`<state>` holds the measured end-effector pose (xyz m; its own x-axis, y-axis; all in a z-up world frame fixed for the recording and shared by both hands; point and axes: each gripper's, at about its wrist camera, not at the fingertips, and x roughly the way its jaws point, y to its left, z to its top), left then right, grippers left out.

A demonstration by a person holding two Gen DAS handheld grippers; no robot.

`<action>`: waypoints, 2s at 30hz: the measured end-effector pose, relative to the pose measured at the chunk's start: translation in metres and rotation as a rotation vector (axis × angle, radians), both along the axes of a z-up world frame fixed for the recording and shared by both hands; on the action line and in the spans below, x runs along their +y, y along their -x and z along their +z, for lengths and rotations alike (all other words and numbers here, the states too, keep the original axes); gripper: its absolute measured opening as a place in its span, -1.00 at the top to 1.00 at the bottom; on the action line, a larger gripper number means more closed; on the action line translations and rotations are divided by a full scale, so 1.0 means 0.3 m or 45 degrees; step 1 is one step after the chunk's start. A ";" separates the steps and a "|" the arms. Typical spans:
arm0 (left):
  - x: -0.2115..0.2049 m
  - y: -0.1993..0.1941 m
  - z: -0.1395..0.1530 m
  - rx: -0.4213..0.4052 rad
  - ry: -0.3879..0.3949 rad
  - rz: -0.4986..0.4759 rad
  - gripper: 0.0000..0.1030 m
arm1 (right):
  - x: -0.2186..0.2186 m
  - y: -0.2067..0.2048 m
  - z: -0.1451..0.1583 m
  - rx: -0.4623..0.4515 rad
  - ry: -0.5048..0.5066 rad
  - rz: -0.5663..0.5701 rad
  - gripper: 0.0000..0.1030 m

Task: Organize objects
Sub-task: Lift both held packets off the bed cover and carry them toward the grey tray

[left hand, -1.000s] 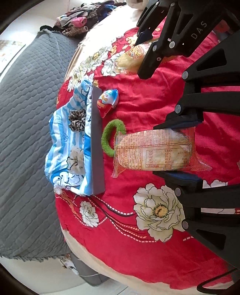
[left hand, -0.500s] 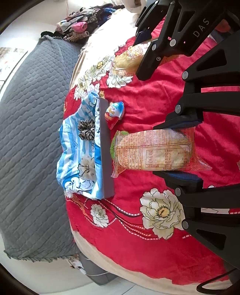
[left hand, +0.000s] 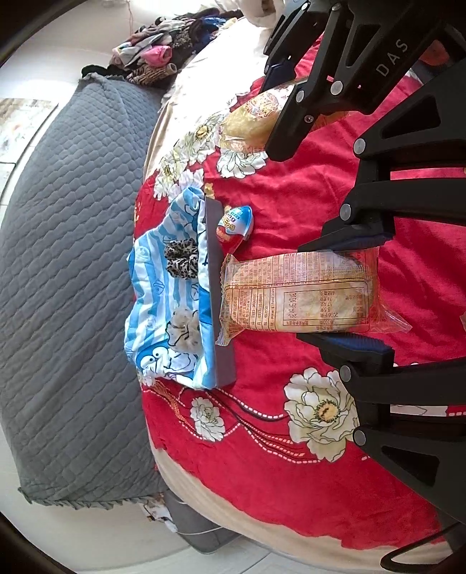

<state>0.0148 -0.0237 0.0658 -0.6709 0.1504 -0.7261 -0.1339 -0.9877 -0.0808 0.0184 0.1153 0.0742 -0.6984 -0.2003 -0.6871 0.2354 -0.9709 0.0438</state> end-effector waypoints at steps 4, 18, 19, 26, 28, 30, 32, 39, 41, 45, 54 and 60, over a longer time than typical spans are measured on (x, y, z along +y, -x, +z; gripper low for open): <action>-0.002 0.005 0.002 0.008 -0.001 -0.002 0.23 | 0.000 0.000 0.001 0.000 -0.002 -0.001 0.22; 0.019 0.037 -0.012 0.017 0.003 0.009 0.23 | 0.033 0.025 0.008 0.016 0.029 -0.007 0.22; 0.023 0.038 -0.012 0.018 0.005 0.006 0.23 | 0.034 0.026 0.008 0.017 0.030 -0.006 0.22; 0.018 0.052 -0.006 0.033 -0.013 0.015 0.23 | 0.037 0.035 0.007 0.016 0.031 -0.007 0.22; 0.015 0.058 -0.006 0.034 -0.015 0.020 0.23 | 0.037 0.034 0.007 0.019 0.026 -0.010 0.22; 0.013 0.064 -0.007 0.031 -0.024 0.024 0.23 | 0.038 0.040 0.004 0.021 0.025 -0.013 0.22; 0.013 0.068 -0.008 0.032 -0.030 0.027 0.23 | 0.038 0.047 0.002 0.020 0.027 -0.013 0.22; 0.007 0.092 -0.007 0.035 -0.059 0.034 0.23 | 0.034 0.081 -0.008 0.017 0.021 -0.020 0.22; 0.004 0.103 -0.006 0.036 -0.066 0.039 0.23 | 0.030 0.088 -0.011 0.018 0.016 -0.020 0.22; 0.008 0.116 -0.010 0.037 -0.075 0.039 0.23 | 0.026 0.111 -0.016 0.019 0.013 -0.023 0.22; 0.012 0.151 -0.017 0.038 -0.084 0.039 0.23 | 0.015 0.167 -0.022 0.037 -0.010 -0.024 0.22; 0.014 0.179 -0.020 0.041 -0.088 0.041 0.23 | 0.007 0.191 -0.022 0.045 -0.008 -0.015 0.22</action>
<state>-0.0390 -0.0195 0.0598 -0.6990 0.1775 -0.6928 -0.1059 -0.9837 -0.1452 -0.0388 0.1174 0.0676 -0.7248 -0.1873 -0.6630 0.2249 -0.9739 0.0293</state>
